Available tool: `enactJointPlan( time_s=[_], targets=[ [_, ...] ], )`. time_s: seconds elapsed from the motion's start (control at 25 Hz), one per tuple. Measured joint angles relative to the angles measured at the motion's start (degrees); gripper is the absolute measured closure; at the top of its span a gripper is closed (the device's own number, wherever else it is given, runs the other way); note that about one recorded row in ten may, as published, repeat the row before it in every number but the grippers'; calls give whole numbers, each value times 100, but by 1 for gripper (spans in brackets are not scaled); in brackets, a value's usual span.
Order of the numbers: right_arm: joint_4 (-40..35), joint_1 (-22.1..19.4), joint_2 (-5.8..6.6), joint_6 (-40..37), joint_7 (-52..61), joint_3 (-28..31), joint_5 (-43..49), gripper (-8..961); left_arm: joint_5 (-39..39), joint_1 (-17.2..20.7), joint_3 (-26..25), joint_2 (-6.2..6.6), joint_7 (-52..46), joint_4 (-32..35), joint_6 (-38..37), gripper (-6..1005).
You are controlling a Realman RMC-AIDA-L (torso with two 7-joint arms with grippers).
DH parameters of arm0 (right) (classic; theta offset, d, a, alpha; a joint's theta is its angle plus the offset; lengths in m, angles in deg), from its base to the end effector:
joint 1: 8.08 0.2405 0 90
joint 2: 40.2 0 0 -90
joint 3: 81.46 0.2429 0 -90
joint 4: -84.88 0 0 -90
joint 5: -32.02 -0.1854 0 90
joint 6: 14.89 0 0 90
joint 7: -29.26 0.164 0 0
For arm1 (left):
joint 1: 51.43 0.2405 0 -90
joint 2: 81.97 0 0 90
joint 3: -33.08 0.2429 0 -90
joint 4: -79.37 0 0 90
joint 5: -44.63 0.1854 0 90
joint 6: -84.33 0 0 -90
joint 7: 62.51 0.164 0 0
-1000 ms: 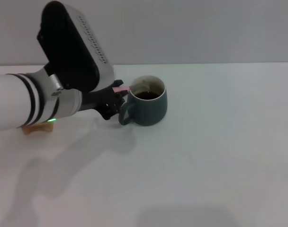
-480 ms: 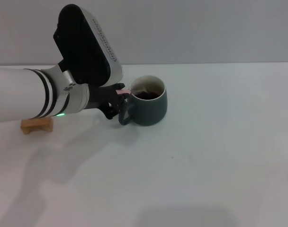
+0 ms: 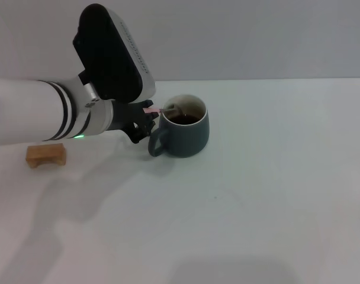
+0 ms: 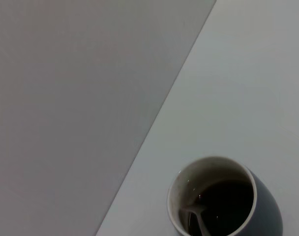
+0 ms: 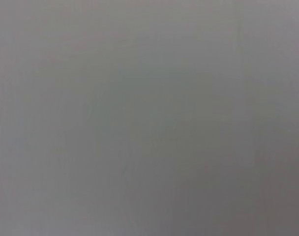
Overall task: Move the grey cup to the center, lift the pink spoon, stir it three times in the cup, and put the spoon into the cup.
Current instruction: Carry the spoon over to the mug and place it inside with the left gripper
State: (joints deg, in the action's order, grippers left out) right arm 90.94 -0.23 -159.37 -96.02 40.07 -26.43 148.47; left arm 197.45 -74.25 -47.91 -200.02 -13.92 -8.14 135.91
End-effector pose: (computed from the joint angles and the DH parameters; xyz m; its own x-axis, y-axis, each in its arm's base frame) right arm 0.3942 0.2161 0.0805 0.6774 0.1340 -0.7233 -0.7088 0.3819 -0.5931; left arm -0.1519 0.3562 -0.0234 0.9807 0.0936 -0.1716 -0.0432 -0.7522 -0.6575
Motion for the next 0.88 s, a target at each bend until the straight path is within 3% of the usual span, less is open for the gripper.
enactJointPlan(
  time_s=[0.44, 0.88],
  targets=[
    [0, -73, -4, 0, 1, -1, 0, 135, -38, -293, 172, -35, -1, 406, -219, 796],
    [0, -69, -9, 1, 1, 0, 32, 135, -21, -144, 320, -26, -13, 316, -119, 794]
  ],
)
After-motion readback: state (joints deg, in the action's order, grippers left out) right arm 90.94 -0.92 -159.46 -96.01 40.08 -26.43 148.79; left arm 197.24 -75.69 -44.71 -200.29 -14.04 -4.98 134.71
